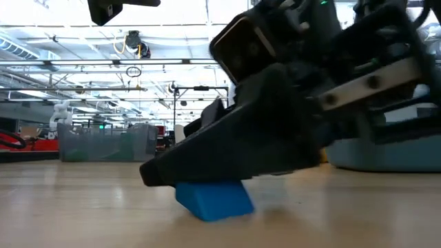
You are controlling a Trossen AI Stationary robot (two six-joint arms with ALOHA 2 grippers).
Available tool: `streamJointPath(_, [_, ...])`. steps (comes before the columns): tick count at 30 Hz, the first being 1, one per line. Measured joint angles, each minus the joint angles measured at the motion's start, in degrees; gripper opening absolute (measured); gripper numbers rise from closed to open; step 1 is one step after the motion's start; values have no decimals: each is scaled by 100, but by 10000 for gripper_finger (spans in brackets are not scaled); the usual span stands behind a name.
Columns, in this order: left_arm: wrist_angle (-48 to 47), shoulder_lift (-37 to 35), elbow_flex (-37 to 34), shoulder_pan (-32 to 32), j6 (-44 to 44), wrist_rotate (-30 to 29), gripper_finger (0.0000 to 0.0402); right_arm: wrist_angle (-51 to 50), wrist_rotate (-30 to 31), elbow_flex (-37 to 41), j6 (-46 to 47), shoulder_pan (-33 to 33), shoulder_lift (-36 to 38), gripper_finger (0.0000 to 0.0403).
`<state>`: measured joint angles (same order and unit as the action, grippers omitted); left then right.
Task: Sort & place blocks by color
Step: Put the blue block into the white bin
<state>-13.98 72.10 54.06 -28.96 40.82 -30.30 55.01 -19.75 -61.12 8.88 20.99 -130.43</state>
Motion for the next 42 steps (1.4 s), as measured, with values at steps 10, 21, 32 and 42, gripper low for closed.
streamJointPath(10, [-51,0,0,0,-8,26,154,-1031,1116,13,368,-357,578,43])
streamJointPath(21, [-98,0,0,0,-63,35,154,-3191,3035,15,129,-706,1504,45])
streamJointPath(32, [-122,0,0,-1,-70,46,154,-3211,3409,235,-241,-1030,2417,42])
streamJointPath(42, [-211,0,0,-3,-185,46,154,-3164,4092,601,-1138,-1724,3667,42])
